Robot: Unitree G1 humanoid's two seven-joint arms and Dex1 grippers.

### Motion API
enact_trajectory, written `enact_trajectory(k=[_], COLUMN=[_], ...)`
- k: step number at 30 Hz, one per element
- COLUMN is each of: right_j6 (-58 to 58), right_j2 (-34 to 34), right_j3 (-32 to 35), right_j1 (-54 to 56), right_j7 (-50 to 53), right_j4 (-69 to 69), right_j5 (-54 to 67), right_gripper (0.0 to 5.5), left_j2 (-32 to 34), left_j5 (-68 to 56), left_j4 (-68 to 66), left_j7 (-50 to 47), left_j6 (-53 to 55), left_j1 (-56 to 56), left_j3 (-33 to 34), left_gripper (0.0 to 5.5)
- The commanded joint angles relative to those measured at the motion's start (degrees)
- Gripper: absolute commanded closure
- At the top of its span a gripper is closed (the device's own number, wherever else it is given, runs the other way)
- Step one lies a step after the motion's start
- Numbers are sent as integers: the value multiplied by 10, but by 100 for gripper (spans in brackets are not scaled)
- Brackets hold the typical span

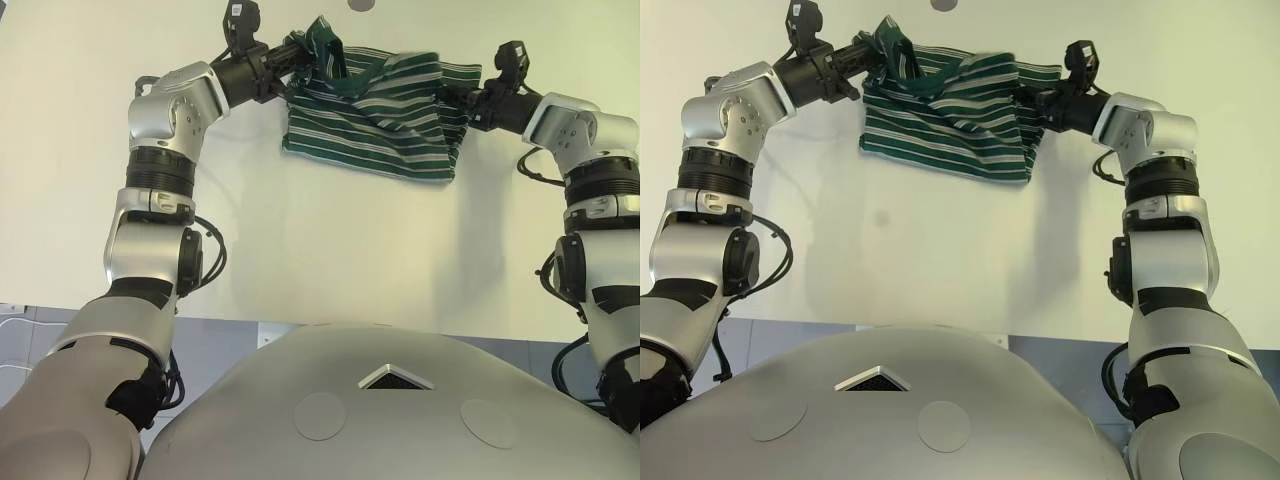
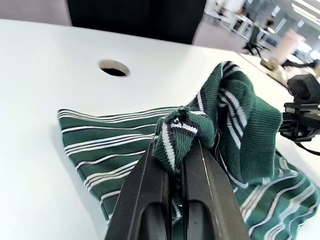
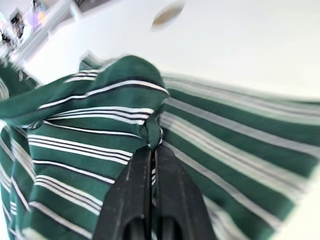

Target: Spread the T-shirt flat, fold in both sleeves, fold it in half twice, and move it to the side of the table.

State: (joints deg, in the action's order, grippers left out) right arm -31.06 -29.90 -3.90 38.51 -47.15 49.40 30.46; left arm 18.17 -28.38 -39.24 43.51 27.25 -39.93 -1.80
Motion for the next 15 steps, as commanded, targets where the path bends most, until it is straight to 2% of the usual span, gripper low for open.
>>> enact_trajectory(k=[1,3,5,6,10,13,15], right_j6=[13,10,4,-2,0,81,142], right_j2=[-15,-20,-19,-18,-9,-16,-14], right_j3=[51,64,65,61,48,47,50], right_j1=[31,35,37,36,26,16,19], right_j7=[-3,-11,-13,-15,-18,14,24], right_j4=[49,55,59,58,44,36,24], right_j5=[-21,-30,-47,-58,-97,-142,-162], right_gripper=[550,550,550,550,456,456,475], left_j2=[-18,-28,-44,-52,-56,-41,-32], left_j5=[54,69,76,81,116,152,183], left_j4=[-105,-145,-191,-213,-271,-267,-199], left_j7=[-11,-15,-27,-40,-111,-144,-110], left_j6=[-44,-63,-87,-100,-158,-216,-254], left_j1=[-58,-76,-103,-116,-137,-119,-72], left_j3=[4,11,27,34,53,48,18], left_gripper=[548,548,487,474,471,471,490])
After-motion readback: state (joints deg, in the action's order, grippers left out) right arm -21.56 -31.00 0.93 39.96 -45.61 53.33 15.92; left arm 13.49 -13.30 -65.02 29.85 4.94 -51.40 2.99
